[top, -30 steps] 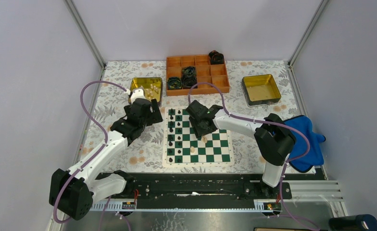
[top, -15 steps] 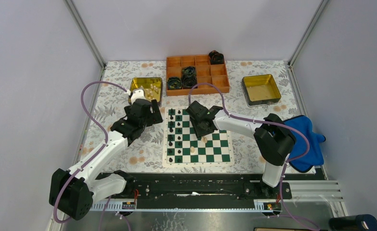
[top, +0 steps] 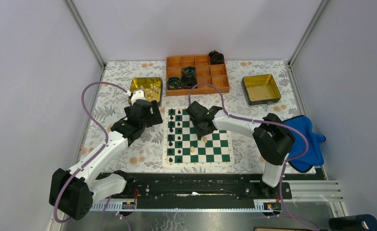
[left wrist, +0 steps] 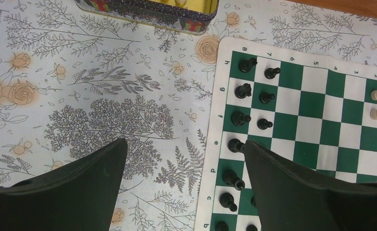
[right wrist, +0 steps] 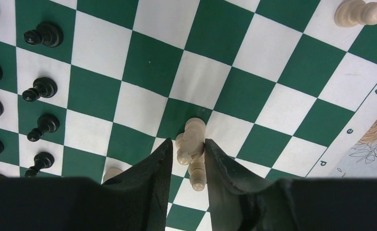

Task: Set up the chess pieces on the board
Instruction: Pick up the chess piece from the chessboard.

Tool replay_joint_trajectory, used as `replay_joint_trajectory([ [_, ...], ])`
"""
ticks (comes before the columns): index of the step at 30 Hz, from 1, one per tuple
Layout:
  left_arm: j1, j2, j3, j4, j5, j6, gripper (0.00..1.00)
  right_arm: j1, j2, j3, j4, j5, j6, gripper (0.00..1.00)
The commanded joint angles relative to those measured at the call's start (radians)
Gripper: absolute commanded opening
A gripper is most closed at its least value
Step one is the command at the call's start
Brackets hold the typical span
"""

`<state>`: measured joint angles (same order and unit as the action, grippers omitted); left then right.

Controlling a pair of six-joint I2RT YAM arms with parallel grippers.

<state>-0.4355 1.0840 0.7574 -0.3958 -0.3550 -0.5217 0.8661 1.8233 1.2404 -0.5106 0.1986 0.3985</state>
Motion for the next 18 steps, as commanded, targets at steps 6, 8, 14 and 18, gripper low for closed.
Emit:
replay_joint_trajectory([
  [6, 0.010, -0.011, -0.013, 0.044, 0.006, 0.007, 0.99, 0.010, 0.022, 0.025, -0.006, 0.044, 0.020, 0.28],
  [8, 0.009, -0.011, -0.013, 0.043, 0.005, 0.009, 0.99, 0.011, 0.022, 0.029, -0.008, 0.051, 0.022, 0.24],
  [14, 0.009, -0.011, -0.015, 0.047, 0.007, 0.009, 0.99, 0.011, 0.013, 0.039, -0.013, 0.070, 0.019, 0.19],
  [18, 0.009, -0.009, -0.015, 0.049, 0.009, 0.008, 0.99, 0.010, 0.007, 0.057, -0.022, 0.085, 0.006, 0.17],
])
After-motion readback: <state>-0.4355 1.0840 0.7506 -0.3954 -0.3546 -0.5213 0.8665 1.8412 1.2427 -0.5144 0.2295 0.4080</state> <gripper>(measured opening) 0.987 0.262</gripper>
